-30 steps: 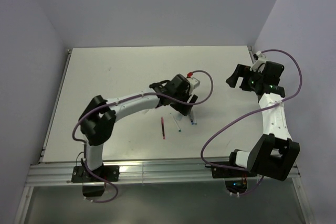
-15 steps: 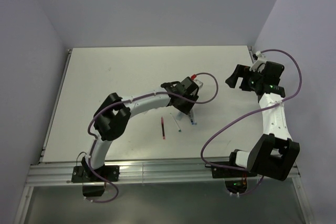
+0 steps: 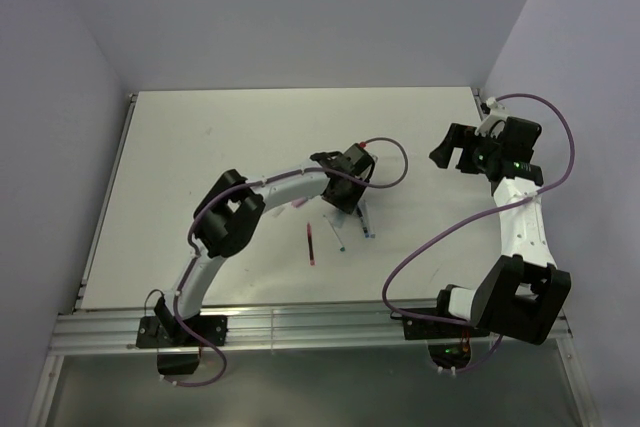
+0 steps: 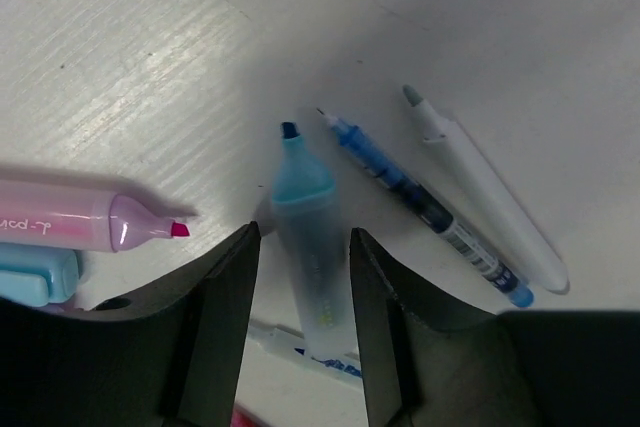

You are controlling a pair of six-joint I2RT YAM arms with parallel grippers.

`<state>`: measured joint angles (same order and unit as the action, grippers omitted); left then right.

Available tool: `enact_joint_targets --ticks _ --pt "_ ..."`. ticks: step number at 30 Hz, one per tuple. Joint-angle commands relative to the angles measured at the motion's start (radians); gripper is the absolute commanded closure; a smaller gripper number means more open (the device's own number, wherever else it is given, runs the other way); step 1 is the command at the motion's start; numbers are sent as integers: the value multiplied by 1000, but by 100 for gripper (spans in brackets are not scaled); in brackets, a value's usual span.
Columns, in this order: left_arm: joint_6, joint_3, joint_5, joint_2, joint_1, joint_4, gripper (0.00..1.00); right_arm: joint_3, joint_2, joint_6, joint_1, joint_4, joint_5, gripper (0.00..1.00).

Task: Insert the pens into the pen caps
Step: Pick up the pen from the center of the board.

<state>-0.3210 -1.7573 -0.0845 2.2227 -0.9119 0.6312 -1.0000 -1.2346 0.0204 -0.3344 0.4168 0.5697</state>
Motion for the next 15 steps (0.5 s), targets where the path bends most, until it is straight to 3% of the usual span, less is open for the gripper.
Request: enact_joint_targets --ticks 1,7,15 --pt "-7 -56 3 17 15 22 53 1 21 16 -5 -3 9 0" --pt "-13 -68 -18 54 15 42 53 -8 9 15 -8 -3 10 0" --pt "-21 -93 -5 97 19 68 76 -14 0 12 -6 -1 38 0"
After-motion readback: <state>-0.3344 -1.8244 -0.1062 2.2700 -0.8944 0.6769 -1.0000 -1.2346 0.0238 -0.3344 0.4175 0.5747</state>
